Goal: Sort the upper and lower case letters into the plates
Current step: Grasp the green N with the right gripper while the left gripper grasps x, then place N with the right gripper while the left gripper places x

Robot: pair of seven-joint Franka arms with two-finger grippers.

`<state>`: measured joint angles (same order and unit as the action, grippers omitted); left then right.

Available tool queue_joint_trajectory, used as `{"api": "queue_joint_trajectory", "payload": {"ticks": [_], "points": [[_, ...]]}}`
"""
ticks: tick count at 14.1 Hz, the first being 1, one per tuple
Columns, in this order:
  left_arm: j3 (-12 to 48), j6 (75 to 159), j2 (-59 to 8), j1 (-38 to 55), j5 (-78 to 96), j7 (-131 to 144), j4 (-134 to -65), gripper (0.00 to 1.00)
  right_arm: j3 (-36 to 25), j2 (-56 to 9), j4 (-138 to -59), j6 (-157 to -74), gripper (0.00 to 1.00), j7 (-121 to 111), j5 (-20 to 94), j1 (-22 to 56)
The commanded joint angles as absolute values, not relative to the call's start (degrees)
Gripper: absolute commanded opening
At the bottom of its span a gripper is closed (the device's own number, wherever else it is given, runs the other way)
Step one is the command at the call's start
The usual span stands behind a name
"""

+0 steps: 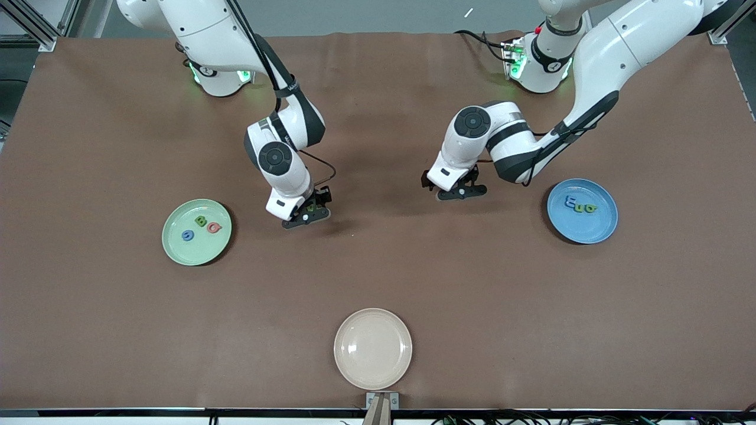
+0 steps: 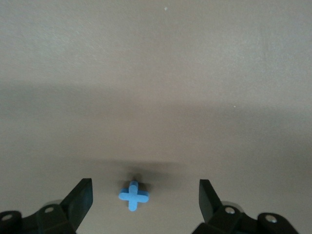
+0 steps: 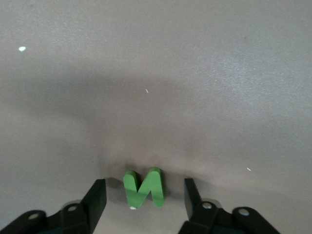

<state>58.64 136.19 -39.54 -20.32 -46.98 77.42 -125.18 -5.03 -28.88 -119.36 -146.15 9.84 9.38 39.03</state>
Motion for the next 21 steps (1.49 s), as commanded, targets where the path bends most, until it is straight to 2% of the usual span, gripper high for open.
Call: {"api": "queue_joint_trajectory", "payload": {"ticks": [1, 3, 7, 8, 10, 11, 14, 18, 21], "points": [[57.22, 138.25, -40.95, -19.69, -46.58, 78.05, -125.24, 0.85, -5.62, -28.48, -120.23, -146.87, 0.61, 10.2, 10.02, 39.99], [57.22, 138.25, -40.96, -19.77, -46.58, 77.96, -126.38, 0.8, -5.62, -28.48, -120.23, -146.87, 0.58, 10.11, 10.11, 39.99], [56.87, 137.99, -40.96, -19.78, -46.58, 77.87, -127.7, 0.72, -5.62, -28.83, -120.15, -146.95, 0.43, 10.11, 10.02, 39.9], [56.87, 137.81, -40.96, -19.86, -46.58, 77.52, -127.97, 0.72, -5.62, -28.83, -120.06, -146.78, 0.37, 10.11, 10.02, 39.82], [56.26, 137.72, -40.96, -19.78, -46.58, 77.08, -128.67, 0.68, -5.62, -28.74, -119.97, -146.34, 0.09, 10.37, 10.11, 39.29], [56.08, 137.72, -40.96, -19.78, -46.58, 77.08, -128.76, 0.67, -5.71, -28.74, -119.88, -146.08, 0.0, 10.63, 10.11, 38.85], [55.99, 137.72, -41.04, -19.69, -46.58, 77.17, -128.85, 0.61, -5.89, -27.87, -118.75, -142.58, 0.0, 9.67, 10.11, 35.17], [55.81, 137.73, -41.04, -18.81, -46.84, 77.69, -128.5, 0.5, -6.15, -26.81, -109.18, -123.78, 0.0, 0.64, 9.93, 26.31], [54.58, 137.81, -40.96, -17.84, -47.28, 77.7, -128.5, 0.39, -6.15, -26.1, -108.28, -121.99, 0.0, -10.94, 9.58, 18.84]]}}
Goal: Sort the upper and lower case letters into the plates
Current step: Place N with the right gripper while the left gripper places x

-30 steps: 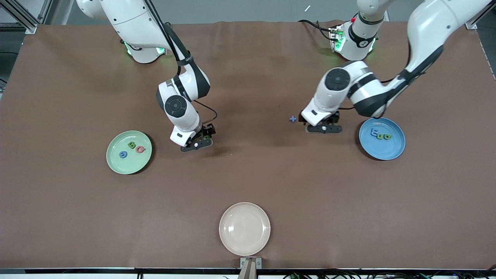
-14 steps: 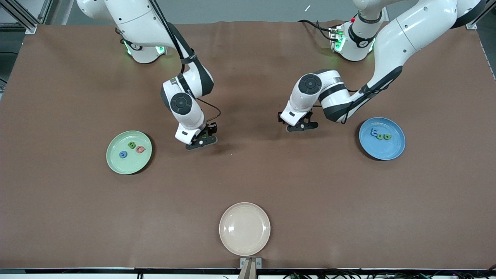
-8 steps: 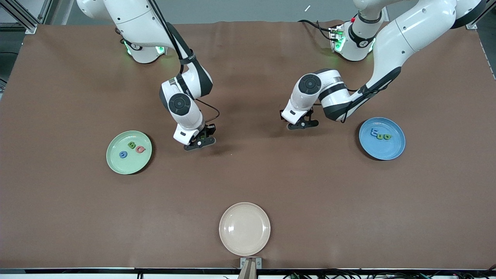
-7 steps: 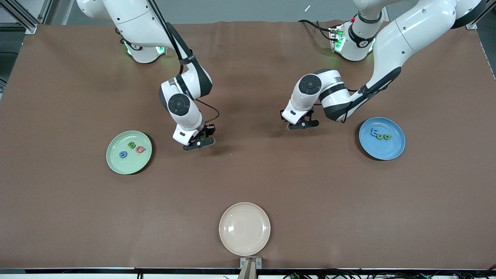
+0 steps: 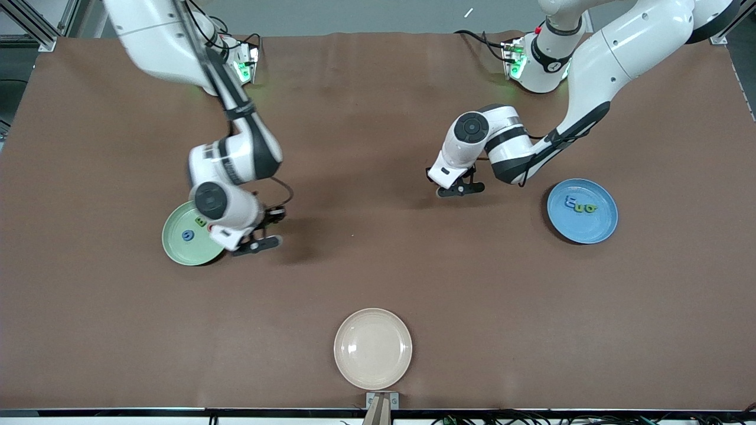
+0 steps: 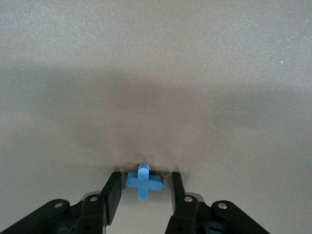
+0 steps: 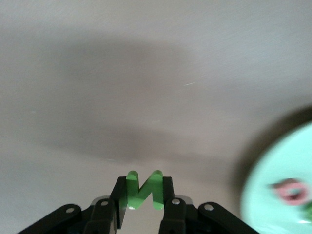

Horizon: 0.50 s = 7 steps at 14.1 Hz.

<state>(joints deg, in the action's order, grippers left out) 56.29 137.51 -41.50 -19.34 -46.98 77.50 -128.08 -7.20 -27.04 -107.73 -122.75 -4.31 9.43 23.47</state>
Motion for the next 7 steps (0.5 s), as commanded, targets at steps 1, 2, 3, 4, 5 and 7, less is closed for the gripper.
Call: {"api": "queue_joint_trajectory", "payload": {"ticks": [1, 2, 3, 4, 5, 7], "points": [[54.41, 137.73, -40.96, -17.67, -47.29, 77.78, -128.5, 0.33, -6.15, -26.28, -108.19, -122.34, 0.0, -14.73, 9.49, 16.29], [54.4, 137.81, -40.96, -17.67, -47.29, 77.78, -128.41, 0.29, -6.15, -26.54, -108.19, -122.78, 0.0, -18.77, 9.41, 13.74], [54.4, 137.81, -40.87, -17.67, -47.37, 77.78, -128.23, 0.23, -6.15, -26.63, -108.19, -123.48, 0.0, -21.85, 9.4, 11.71], [54.4, 137.73, -40.78, -17.67, -47.37, 77.7, -128.15, 0.18, -6.15, -26.98, -108.19, -124.18, 0.0, -24.76, 9.4, 10.04], [54.4, 137.81, -40.61, -17.67, -47.29, 77.78, -127.97, 0.15, -6.15, -27.16, -108.28, -124.45, 0.0, -26.53, 9.4, 8.71], [54.49, 137.72, -40.08, -18.01, -47.29, 77.7, -127.79, 0.13, -6.15, -28.03, -108.28, -124.8, 0.0, -27.77, 9.4, 7.21]]}}
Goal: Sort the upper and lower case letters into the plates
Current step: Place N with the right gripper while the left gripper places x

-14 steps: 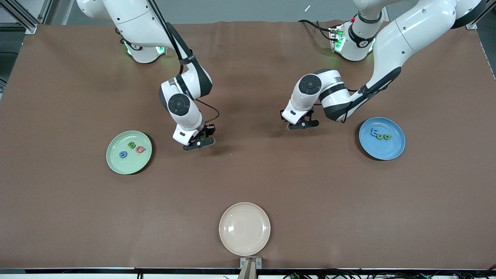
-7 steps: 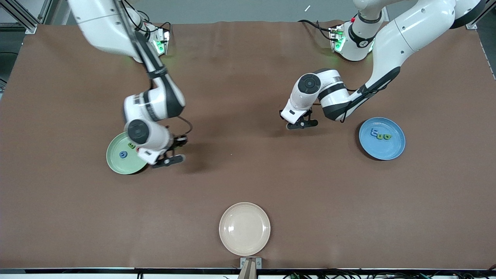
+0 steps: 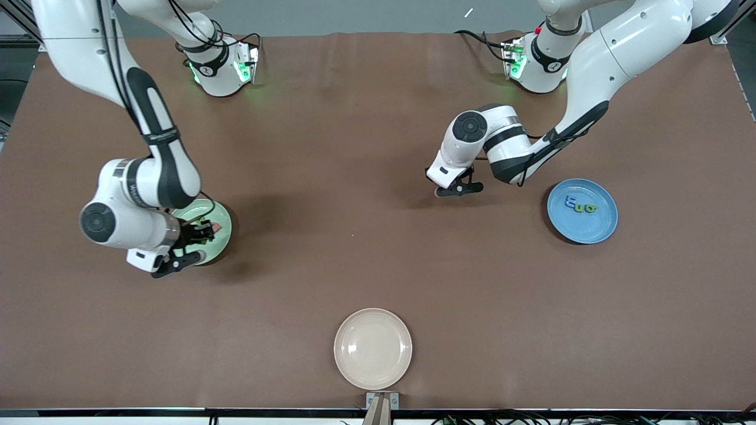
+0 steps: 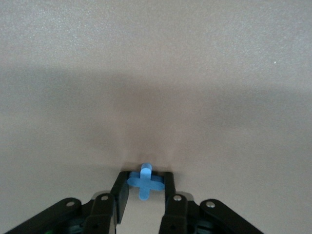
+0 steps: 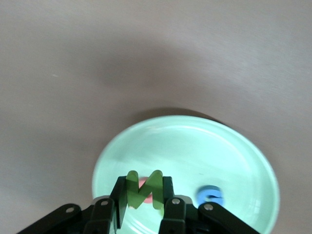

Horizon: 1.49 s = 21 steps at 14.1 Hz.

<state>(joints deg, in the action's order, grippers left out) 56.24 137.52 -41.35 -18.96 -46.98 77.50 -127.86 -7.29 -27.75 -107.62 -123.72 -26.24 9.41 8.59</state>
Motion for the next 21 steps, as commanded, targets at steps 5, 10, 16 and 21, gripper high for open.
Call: {"api": "queue_joint_trajectory", "payload": {"ticks": [5, 10, 16, 21], "points": [[57.99, 134.31, -35.69, -23.53, -47.11, 74.46, -125.86, 0.11, -6.15, -31.02, -108.19, -128.84, 0.0, -27.77, 9.32, 5.8], [69.24, 126.92, -35.77, -42.94, -46.76, 57.08, -124.36, 0.11, -6.15, -32.6, -108.28, -129.99, 0.01, -27.77, 9.23, 5.45], [72.07, 126.65, -36.03, -61.06, -46.93, 32.38, -126.56, 0.12, -6.15, -32.52, -108.19, -129.47, 1.0, -27.69, 9.4, 5.1], [67.43, 127.09, -37.35, -65.04, -47.81, 19.43, -126.04, 0.12, -6.15, -30.68, -107.67, -127.63, 1.0, -26.9, 9.49, 5.45]]}}
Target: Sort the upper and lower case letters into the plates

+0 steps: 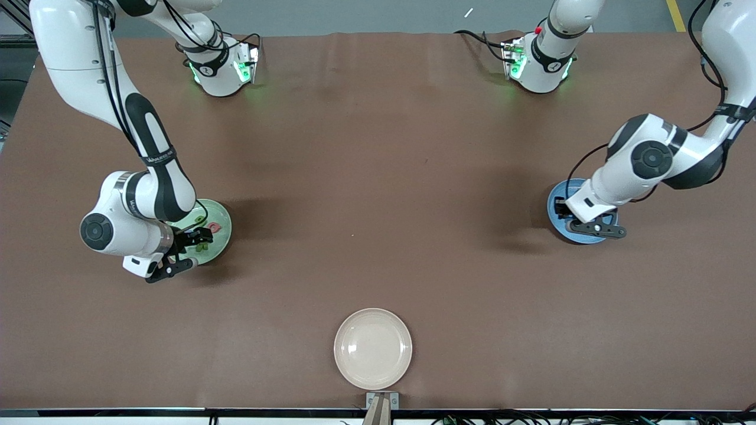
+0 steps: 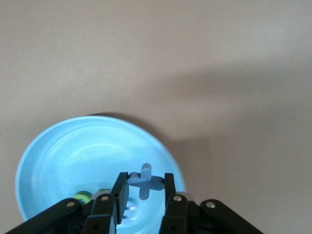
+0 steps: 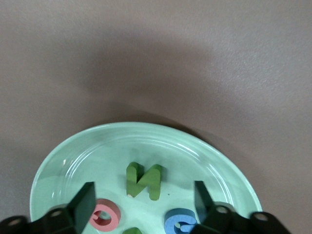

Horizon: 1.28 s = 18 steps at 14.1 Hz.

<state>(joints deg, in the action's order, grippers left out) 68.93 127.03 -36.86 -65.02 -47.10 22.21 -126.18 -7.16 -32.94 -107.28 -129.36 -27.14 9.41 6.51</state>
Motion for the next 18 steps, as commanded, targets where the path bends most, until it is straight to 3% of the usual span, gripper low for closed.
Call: {"api": "queue_joint_trajectory", "payload": {"ticks": [1, 8, 13, 18], "points": [[66.8, 127.09, -38.14, -65.04, -49.2, 18.9, -125.77, 0.12, -6.15, -30.24, -107.32, -126.14, 1.0, -26.89, 9.58, 5.36], [62.49, 127.7, -41.39, -64.25, -52.56, 13.1, -123.41, 0.12, -6.15, -24.01, -105.56, -117.87, 1.0, -10.12, 9.14, 7.47], [56.26, 127.88, -41.75, -57.93, -53.17, 11.08, -120.24, 0.12, -7.64, -19.87, -95.38, -97.24, 1.0, -5.21, 4.66, 6.94], [55.99, 127.88, -41.75, -58.01, -53.17, 10.9, -120.32, 0.16, -7.73, -12.23, -95.19, -92.46, 1.0, 5.61, 1.93, 6.94]]}}
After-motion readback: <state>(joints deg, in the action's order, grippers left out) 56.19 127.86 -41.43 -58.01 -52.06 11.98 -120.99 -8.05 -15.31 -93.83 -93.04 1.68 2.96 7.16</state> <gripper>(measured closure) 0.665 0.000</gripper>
